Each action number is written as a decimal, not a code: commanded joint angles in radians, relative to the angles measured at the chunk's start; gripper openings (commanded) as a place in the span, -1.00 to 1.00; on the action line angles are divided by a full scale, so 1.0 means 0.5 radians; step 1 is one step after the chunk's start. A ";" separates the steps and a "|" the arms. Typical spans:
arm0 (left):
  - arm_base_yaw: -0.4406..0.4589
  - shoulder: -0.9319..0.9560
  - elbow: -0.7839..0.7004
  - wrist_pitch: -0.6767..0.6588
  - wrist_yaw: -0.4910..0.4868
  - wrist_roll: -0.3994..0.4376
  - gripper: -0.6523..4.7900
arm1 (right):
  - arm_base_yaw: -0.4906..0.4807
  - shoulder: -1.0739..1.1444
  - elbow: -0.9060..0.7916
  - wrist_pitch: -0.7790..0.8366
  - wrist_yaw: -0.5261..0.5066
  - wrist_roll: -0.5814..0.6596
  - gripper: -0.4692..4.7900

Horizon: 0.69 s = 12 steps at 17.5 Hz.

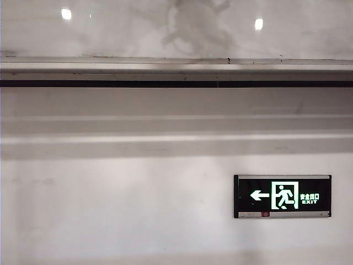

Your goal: Take a marker from the whiteboard tray, write "Hi!" on the whiteboard, and then put the marker back vertically into the whiteboard tray.

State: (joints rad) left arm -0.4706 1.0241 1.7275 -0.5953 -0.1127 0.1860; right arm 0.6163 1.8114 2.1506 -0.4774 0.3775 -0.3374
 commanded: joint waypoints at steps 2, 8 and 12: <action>-0.002 -0.005 0.006 0.024 0.009 -0.006 -0.78 | 0.000 -0.031 0.024 0.058 0.085 0.017 -0.83; -0.003 0.011 0.006 0.029 0.136 -0.006 -0.78 | 0.040 -0.362 0.024 -0.194 0.081 0.029 -0.83; -0.003 0.066 0.006 0.037 0.347 -0.083 -0.78 | 0.037 -0.557 0.022 -0.410 0.079 0.056 -0.83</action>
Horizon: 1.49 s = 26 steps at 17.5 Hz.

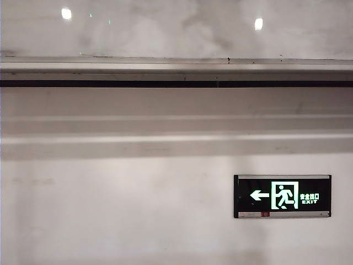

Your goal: Take a marker from the whiteboard tray, write "Hi!" on the whiteboard, and then put the marker back vertically into the whiteboard tray.

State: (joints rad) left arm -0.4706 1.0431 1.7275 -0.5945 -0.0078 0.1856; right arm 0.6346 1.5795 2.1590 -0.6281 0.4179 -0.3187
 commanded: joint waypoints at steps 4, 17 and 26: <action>-0.004 0.111 0.006 0.071 0.298 -0.240 -0.78 | -0.004 -0.168 0.003 -0.327 -0.002 0.053 -0.83; -0.073 0.147 0.006 0.146 0.211 -0.269 -0.78 | -0.156 -0.236 -1.159 0.151 -0.285 0.536 -0.83; -0.073 0.144 0.006 0.163 0.210 -0.267 -0.78 | -0.409 -0.249 -1.675 1.009 -0.459 0.737 -0.83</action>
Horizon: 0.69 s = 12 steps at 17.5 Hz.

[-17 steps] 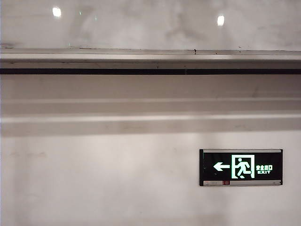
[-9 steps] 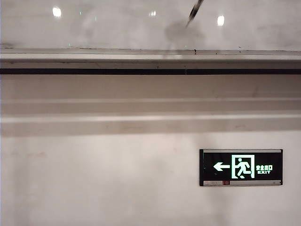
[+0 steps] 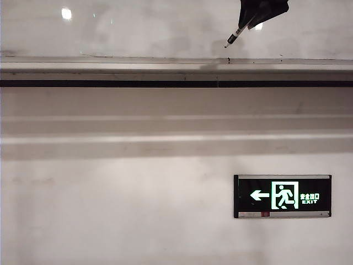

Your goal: Take a marker from the whiteboard tray, write "Hi!" on the whiteboard, and then put the marker back vertically into the whiteboard tray.

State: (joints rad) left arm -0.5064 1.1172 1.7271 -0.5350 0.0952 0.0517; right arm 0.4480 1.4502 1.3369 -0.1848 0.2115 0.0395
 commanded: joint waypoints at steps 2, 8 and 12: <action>-0.002 -0.001 0.007 0.048 0.004 0.001 -0.78 | -0.096 0.045 -0.060 0.219 -0.114 0.034 -0.83; -0.002 0.000 0.007 0.056 -0.010 0.002 -0.78 | -0.148 0.153 -0.060 0.292 -0.166 0.035 -0.83; -0.002 -0.001 0.007 0.056 -0.009 0.001 -0.78 | -0.150 0.211 -0.060 0.365 -0.166 0.034 -0.83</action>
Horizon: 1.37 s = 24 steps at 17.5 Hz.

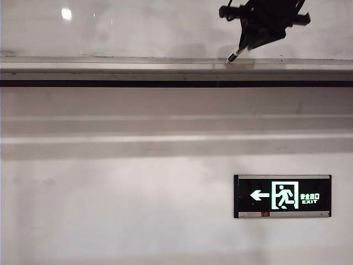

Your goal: Take a marker from the whiteboard tray, write "Hi!" on the whiteboard, and then put the marker back vertically into the whiteboard tray.

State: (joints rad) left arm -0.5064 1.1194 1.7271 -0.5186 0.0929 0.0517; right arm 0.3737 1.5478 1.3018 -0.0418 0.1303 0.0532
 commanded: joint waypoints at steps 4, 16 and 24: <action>-0.002 -0.005 0.007 0.023 -0.005 0.001 -0.78 | -0.003 0.060 0.012 0.096 -0.005 0.007 -0.83; -0.002 -0.006 0.007 0.023 -0.005 0.001 -0.78 | -0.003 0.160 0.014 0.218 -0.007 0.007 -0.83; -0.002 -0.006 0.007 0.021 -0.005 0.001 -0.78 | -0.003 0.217 0.014 0.304 -0.013 0.007 -0.82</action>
State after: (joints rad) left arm -0.5064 1.1194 1.7271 -0.5186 0.0898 0.0517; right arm 0.3729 1.6554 1.3037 0.1074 0.1291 0.0528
